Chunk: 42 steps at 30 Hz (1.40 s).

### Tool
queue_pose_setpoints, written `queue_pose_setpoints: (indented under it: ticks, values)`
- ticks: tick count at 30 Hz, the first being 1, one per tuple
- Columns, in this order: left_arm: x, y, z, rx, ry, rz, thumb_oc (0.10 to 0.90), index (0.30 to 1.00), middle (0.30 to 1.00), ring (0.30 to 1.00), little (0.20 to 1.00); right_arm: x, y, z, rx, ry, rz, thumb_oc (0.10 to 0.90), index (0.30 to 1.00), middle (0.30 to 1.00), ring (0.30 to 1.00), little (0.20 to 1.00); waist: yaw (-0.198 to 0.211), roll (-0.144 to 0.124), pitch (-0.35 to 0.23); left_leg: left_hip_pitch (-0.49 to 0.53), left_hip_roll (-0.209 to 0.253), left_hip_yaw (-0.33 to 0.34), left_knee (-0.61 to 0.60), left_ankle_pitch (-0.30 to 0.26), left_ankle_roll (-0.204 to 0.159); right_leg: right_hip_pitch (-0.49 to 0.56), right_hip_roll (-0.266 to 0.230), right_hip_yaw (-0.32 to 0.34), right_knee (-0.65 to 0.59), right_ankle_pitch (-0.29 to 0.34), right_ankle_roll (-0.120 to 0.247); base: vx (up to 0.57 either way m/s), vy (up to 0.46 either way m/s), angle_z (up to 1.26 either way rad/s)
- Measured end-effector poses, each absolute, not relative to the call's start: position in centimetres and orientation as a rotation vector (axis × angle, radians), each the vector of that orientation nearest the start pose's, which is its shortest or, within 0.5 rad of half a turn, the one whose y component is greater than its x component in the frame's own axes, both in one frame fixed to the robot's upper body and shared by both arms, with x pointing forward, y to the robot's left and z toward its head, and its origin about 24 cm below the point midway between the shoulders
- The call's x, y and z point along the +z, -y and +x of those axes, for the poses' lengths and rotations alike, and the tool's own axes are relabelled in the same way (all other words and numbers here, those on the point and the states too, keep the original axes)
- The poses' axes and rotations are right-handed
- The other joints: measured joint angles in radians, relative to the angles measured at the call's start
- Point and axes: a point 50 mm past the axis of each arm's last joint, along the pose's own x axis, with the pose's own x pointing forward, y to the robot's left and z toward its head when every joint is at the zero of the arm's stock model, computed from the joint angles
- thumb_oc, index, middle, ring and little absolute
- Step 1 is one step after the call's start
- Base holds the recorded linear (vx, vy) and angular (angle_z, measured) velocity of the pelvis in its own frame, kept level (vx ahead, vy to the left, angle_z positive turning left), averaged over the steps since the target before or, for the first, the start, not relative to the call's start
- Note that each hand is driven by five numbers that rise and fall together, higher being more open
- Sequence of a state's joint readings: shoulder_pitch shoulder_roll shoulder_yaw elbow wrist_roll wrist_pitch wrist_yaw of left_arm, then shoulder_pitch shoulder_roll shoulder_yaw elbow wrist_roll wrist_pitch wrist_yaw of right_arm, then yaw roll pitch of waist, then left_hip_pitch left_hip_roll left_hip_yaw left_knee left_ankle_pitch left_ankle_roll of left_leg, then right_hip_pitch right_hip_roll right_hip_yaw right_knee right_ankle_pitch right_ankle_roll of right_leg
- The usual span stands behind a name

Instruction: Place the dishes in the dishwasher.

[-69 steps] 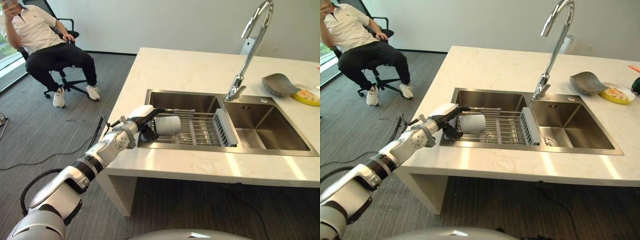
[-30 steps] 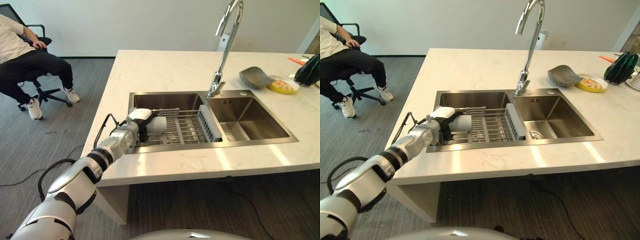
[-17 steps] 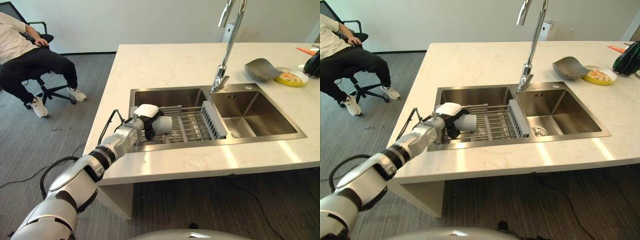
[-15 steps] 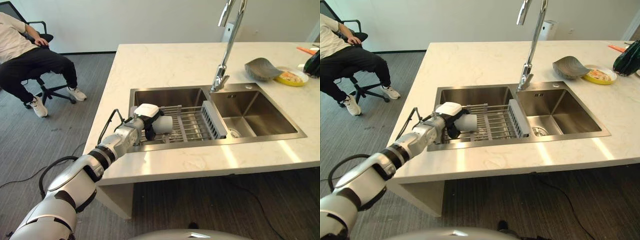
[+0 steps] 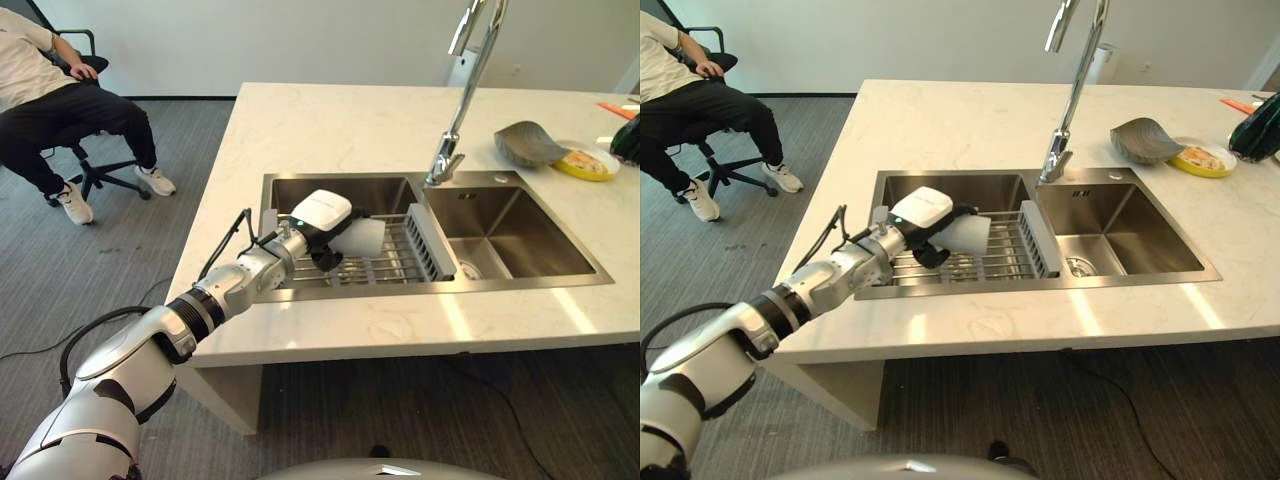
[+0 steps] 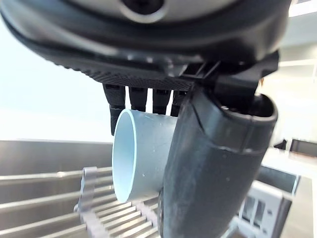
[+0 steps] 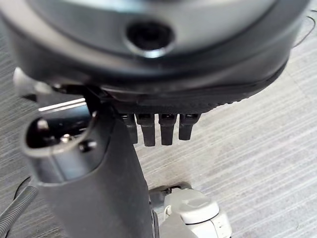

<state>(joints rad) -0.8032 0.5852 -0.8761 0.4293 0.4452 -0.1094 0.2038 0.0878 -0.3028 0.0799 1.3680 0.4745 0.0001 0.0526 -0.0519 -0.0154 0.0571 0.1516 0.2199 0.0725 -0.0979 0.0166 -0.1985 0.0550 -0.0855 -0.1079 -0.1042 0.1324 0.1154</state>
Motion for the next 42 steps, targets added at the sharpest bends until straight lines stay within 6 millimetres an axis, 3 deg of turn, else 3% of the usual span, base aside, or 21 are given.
queue_pose_setpoints:
  ticks: [4, 12, 15, 18, 19, 20, 21, 24, 26, 28, 29, 30, 31, 32, 33, 34, 35, 36, 37, 40, 42]
  values:
    - [14.6, -11.8, 34.4, -0.274, 0.506, 0.989, 0.4, 0.3, 0.3, 0.3, 0.3, -16.4, 26.3, 2.9, -0.425, -1.341, 0.115, 0.8, 0.9, 0.9, 0.9, 0.9, 0.015, 0.0, -0.002, -0.004, 0.017, -0.008, 0.0, 0.001, -0.008, 0.002, 0.014, -0.008, -0.001, -0.004, -0.009, 0.04, -0.117, 0.07]
    - [20.2, -19.2, 28.0, 0.054, 0.702, 0.342, 0.4, 0.3, 0.3, 0.3, 0.3, -16.7, 24.3, 3.4, -0.201, -1.341, -0.028, 0.8, 0.9, 0.9, 0.9, 0.9, 0.094, 0.007, 0.001, -0.005, 0.058, -0.065, 0.006, -0.001, -0.028, 0.029, 0.054, -0.051, -0.002, -0.021, -0.033, 0.01, -0.123, 0.16]
    - [19.8, -20.0, 27.1, 0.08, 0.702, 0.302, 0.4, 0.3, 0.3, 0.3, 0.3, -16.7, 24.3, 3.3, -0.174, -1.347, -0.062, 0.8, 0.9, 0.9, 0.9, 0.9, 0.145, 0.016, 0.006, -0.028, 0.062, -0.097, 0.01, 0.007, -0.032, 0.032, 0.059, -0.072, -0.001, -0.024, -0.037, -0.09, -0.067, 0.47]
    - [14.7, -20.9, 25.7, 0.145, 0.518, 0.178, 0.4, 0.3, 0.3, 0.3, 0.3, -16.0, 26.2, 3.9, -0.117, -1.332, -0.19, 0.8, 0.9, 0.9, 0.9, 0.9, 0.275, 0.064, 0.048, -0.217, 0.04, -0.274, 0.082, 0.069, -0.037, 0.018, 0.062, -0.236, 0.005, -0.037, -0.034, -0.17, -0.041, 1.69]
    - [12.9, -20.9, 25.6, 0.141, 0.439, 0.171, 0.4, 0.3, 0.3, 0.3, 0.3, -15.8, 27.0, 3.7, -0.129, -1.333, -0.205, 0.8, 0.9, 0.9, 0.9, 0.9, 0.262, 0.069, 0.053, -0.307, -0.001, -0.265, 0.104, 0.14, -0.026, 0.016, 0.046, -0.293, -0.001, -0.063, -0.043, -0.09, -0.016, 3.29]
    - [9.8, -21.6, 25.3, 0.161, 0.289, 0.183, 0.4, 0.3, 0.3, 0.3, 0.3, -15.3, 28.5, 3.4, -0.167, -1.334, -0.225, 0.8, 0.9, 0.9, 0.9, 0.9, 0.271, 0.099, 0.072, -0.361, -0.004, 0.017, 0.054, 0.187, -0.009, 0.016, 0.021, -0.437, 0.0, -0.063, -0.089, -0.04, -0.024, 3.14]
    - [8.8, -23.0, 24.8, 0.201, 0.225, 0.218, 0.4, 0.3, 0.3, 0.3, 0.3, -15.1, 28.7, 4.6, -0.183, -1.301, -0.217, 0.8, 0.9, 0.9, 0.9, 0.9, 0.29, 0.1, 0.076, -0.364, 0.009, 0.159, 0.049, 0.163, -0.003, 0.009, 0.008, -0.461, 0.0, -0.068, -0.086, -0.01, -0.027, 2.0]
    - [8.0, -25.6, 24.0, 0.244, 0.151, 0.317, 0.4, 0.3, 0.3, 0.3, 0.3, -14.8, 28.6, 7.0, -0.193, -1.215, -0.204, 0.8, 0.9, 0.9, 0.9, 0.9, 0.307, 0.053, 0.101, -0.303, 0.052, 0.339, 0.055, 0.156, -0.062, 0.037, -0.069, -0.541, -0.001, -0.057, -0.101, -0.13, 0.046, 0.93]
    - [8.1, -25.6, 23.7, 0.241, 0.158, 0.334, 0.4, 0.3, 0.3, 0.3, 0.3, -14.8, 28.3, 7.3, -0.202, -1.202, -0.189, 0.8, 0.9, 0.9, 0.9, 0.9, 0.319, 0.06, 0.098, -0.259, 0.072, 0.327, 0.062, 0.155, -0.061, 0.063, -0.093, -0.561, 0.001, -0.054, -0.103, -0.14, 0.083, 0.77]
    - [7.4, -25.7, 21.5, 0.22, 0.14, 0.378, 0.4, 0.3, 0.3, 0.3, 0.3, -15.0, 28.3, 6.2, -0.201, -1.23, -0.198, 0.8, 0.9, 0.9, 0.9, 0.9, 0.31, 0.075, 0.081, -0.14, 0.127, 0.258, 0.089, 0.157, -0.061, 0.14, -0.148, -0.633, 0.009, -0.018, -0.035, -0.29, 0.15, 0.82]
    - [7.0, -25.3, 21.3, 0.214, 0.132, 0.368, 0.4, 0.3, 0.3, 0.3, 0.3, -14.6, 29.5, 5.6, -0.206, -1.246, -0.239, 0.8, 0.9, 0.9, 0.9, 0.9, 0.322, 0.104, 0.07, -0.1, 0.103, 0.183, 0.075, 0.122, -0.005, 0.147, -0.2, -0.636, 0.084, -0.014, 0.033, -0.27, 0.141, 0.89]
    - [7.0, -25.3, 21.3, 0.214, 0.132, 0.368, 0.4, 0.3, 0.3, 0.3, 0.3, -14.6, 29.5, 5.6, -0.206, -1.246, -0.239, 0.8, 0.9, 0.9, 0.9, 0.9, 0.322, 0.104, 0.07, -0.1, 0.103, 0.183, 0.075, 0.122, -0.005, 0.147, -0.2, -0.636, 0.084, -0.014, 0.033, -0.19, 0.129, 1.08]
    - [7.0, -25.1, 21.6, 0.201, 0.127, 0.364, 0.4, 0.3, 0.3, 0.3, 0.3, -14.9, 28.8, 5.4, -0.185, -1.269, -0.237, 0.8, 0.9, 0.9, 0.9, 0.9, 0.296, 0.123, 0.063, -0.11, 0.05, 0.135, 0.025, 0.128, 0.059, 0.056, -0.311, -0.629, 0.324, -0.076, 0.075, -0.1, 0.065, 0.75]
    - [7.0, -25.1, 21.6, 0.201, 0.127, 0.364, 0.4, 0.3, 0.3, 0.3, 0.3, -14.9, 28.8, 5.4, -0.185, -1.269, -0.237, 0.8, 0.9, 0.9, 0.9, 0.9, 0.296, 0.123, 0.063, -0.11, 0.05, 0.135, 0.025, 0.128, 0.059, 0.056, -0.311, -0.629, 0.324, -0.076, 0.075, -0.28, 0.223, 1.32]
    - [8.3, -25.6, 22.4, 0.228, 0.185, 0.374, 0.4, 0.3, 0.3, 0.3, 0.3, -15.4, 26.9, 6.7, -0.117, -1.247, -0.219, 0.8, 0.9, 0.9, 0.9, 0.9, 0.29, 0.132, 0.053, -0.164, 0.073, 0.089, 0.003, 0.162, 0.099, -0.023, -0.192, -0.652, 0.291, -0.158, 0.089, -0.31, 0.321, 1.41]
    - [10.4, -26.3, 23.4, 0.214, 0.243, 0.451, 0.4, 0.3, 0.3, 0.3, 0.3, -16.1, 24.3, 7.3, -0.071, -1.228, -0.144, 0.8, 0.9, 0.9, 0.9, 0.9, 0.257, 0.044, 0.044, -0.228, 0.029, 0.058, -0.005, 0.1, 0.098, -0.021, -0.085, -0.682, 0.058, -0.152, -0.009, -0.43, 0.554, 2.38]
    - [11.6, -26.2, 24.3, 0.165, 0.274, 0.523, 0.4, 0.3, 0.3, 0.3, 0.3, -16.5, 22.5, 7.1, -0.071, -1.224, -0.076, 0.8, 0.9, 0.9, 0.9, 0.9, 0.229, -0.049, 0.044, -0.224, 0.001, 0.205, 0.061, 0.079, 0.067, 0.01, -0.159, -0.67, 0.022, -0.006, -0.021, -0.28, 0.535, 2.26]
    - [11.1, -25.8, 23.5, 0.154, 0.268, 0.529, 0.4, 0.3, 0.3, 0.3, 0.3, -16.6, 22.2, 6.9, -0.079, -1.241, -0.078, 0.8, 0.9, 0.9, 0.9, 0.9, 0.219, -0.049, 0.029, -0.252, 0.033, 0.31, 0.21, 0.058, 0.045, 0.043, -0.195, -0.721, 0.075, -0.009, 0.003, -0.16, 0.516, 1.76]
    - [10.6, -25.2, 22.7, 0.136, 0.273, 0.528, 0.4, 0.3, 0.3, 0.3, 0.3, -16.6, 22.8, 6.6, -0.091, -1.252, -0.106, 0.8, 0.9, 0.9, 0.9, 0.9, 0.207, -0.044, 0.027, -0.268, 0.026, 0.289, 0.289, -0.023, 0.034, 0.067, -0.223, -0.749, 0.112, 0.003, 0.013, -0.04, 0.318, 0.96]
    - [9.1, -25.0, 21.4, 0.113, 0.223, 0.554, 0.4, 0.3, 0.3, 0.3, 0.3, -16.4, 23.2, 6.8, -0.071, -1.245, -0.155, 0.8, 0.9, 0.9, 0.9, 0.9, 0.238, -0.028, 0.01, -0.222, -0.033, 0.274, 0.281, -0.056, 0.078, 0.09, -0.286, -0.763, 0.116, 0.111, -0.048, -0.03, 0.298, 0.28]
    - [8.4, -26.1, 20.9, 0.149, 0.171, 0.611, 0.4, 0.3, 0.3, 0.3, 0.3, -16.2, 21.5, 8.4, -0.082, -1.164, -0.072, 0.8, 0.9, 0.9, 0.9, 0.9, 0.257, -0.062, 0.032, -0.271, -0.081, 0.23, 0.442, -0.133, 0.15, 0.149, -0.387, -0.742, 0.206, 0.239, -0.162, 0.05, 0.165, 0.57]
